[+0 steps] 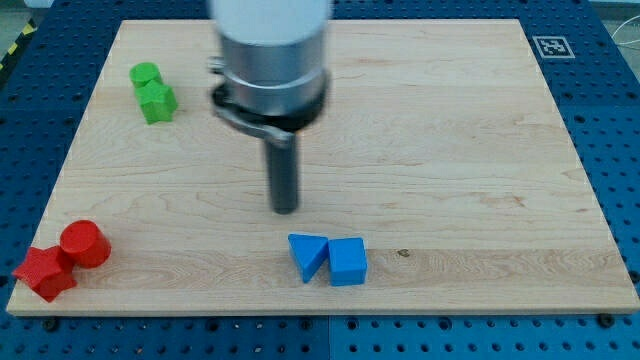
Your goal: Separate red star from red circle
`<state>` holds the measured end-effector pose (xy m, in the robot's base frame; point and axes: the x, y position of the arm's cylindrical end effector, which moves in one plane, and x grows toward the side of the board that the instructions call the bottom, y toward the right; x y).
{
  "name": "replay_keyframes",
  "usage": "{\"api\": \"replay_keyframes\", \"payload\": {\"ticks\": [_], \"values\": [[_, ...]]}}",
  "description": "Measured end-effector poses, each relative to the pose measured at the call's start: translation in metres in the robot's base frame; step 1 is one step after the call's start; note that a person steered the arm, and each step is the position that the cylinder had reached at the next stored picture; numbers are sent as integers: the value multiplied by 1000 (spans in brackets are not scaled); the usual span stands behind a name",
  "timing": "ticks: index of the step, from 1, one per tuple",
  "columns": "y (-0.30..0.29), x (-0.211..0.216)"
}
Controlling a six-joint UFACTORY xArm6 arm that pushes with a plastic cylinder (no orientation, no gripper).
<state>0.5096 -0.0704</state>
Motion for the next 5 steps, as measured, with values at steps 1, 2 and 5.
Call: {"api": "replay_keyframes", "payload": {"ticks": [1, 2, 5], "values": [[-72, -10], [-146, -10], [-234, -2]]}}
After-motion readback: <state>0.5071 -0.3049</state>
